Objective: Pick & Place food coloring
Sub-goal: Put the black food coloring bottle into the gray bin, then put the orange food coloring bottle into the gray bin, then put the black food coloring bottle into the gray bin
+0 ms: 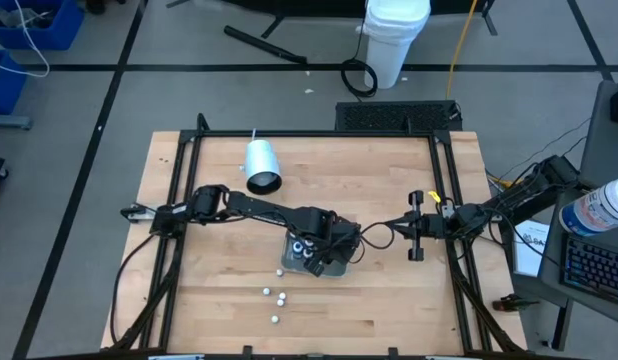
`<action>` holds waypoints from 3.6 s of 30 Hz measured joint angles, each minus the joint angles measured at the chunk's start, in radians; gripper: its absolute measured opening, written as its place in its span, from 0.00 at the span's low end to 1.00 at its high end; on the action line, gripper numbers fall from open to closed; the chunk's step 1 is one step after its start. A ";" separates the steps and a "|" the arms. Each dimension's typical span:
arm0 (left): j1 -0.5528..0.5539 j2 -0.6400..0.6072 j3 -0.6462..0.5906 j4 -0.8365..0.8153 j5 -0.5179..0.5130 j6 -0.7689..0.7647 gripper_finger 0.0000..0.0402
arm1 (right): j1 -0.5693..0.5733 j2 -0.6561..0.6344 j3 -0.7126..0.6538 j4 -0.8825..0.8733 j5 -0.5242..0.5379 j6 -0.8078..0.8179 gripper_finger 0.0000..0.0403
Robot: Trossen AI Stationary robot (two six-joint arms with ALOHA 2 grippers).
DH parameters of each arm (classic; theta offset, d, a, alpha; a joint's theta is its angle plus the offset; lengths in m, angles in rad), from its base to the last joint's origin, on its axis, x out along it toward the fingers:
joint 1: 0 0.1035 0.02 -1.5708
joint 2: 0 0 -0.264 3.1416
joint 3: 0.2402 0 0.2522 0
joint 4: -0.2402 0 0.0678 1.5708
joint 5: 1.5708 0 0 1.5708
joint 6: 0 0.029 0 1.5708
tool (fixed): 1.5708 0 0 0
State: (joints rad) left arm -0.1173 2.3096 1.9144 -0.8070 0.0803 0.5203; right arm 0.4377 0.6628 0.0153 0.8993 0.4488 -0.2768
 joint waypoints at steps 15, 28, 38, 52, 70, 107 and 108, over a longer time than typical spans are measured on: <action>-0.010 0.003 0.150 -0.099 -0.012 -0.036 0.32 | 0.000 0.000 0.000 -0.014 -0.003 0.002 0.00; -0.053 -0.205 0.370 -0.642 -0.307 -0.109 0.32 | 0.000 0.000 0.000 -0.043 -0.003 0.003 0.00; -0.097 -0.608 0.256 -0.760 -0.263 -0.364 0.10 | 0.000 -0.002 0.000 -0.062 -0.002 0.017 0.00; -0.274 -1.309 -0.668 -0.025 -0.402 -0.626 0.02 | 0.000 -0.001 0.000 -0.060 -0.002 0.033 0.00; -0.365 -1.597 -1.601 1.227 -0.400 -0.406 0.02 | 0.000 -0.001 0.000 -0.059 -0.001 0.056 0.00; -0.427 -1.592 -1.877 1.566 -0.526 -0.315 0.02 | 0.000 0.003 0.000 -0.050 0.077 0.032 0.00; -0.427 -1.592 -1.877 1.566 -0.526 -0.312 0.03 | 0.000 0.004 0.000 -0.041 0.078 0.033 0.00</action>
State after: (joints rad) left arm -0.5446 0.7177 0.0376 0.7589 -0.4461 0.2080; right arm 0.4381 0.6666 0.0151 0.8588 0.5270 -0.2442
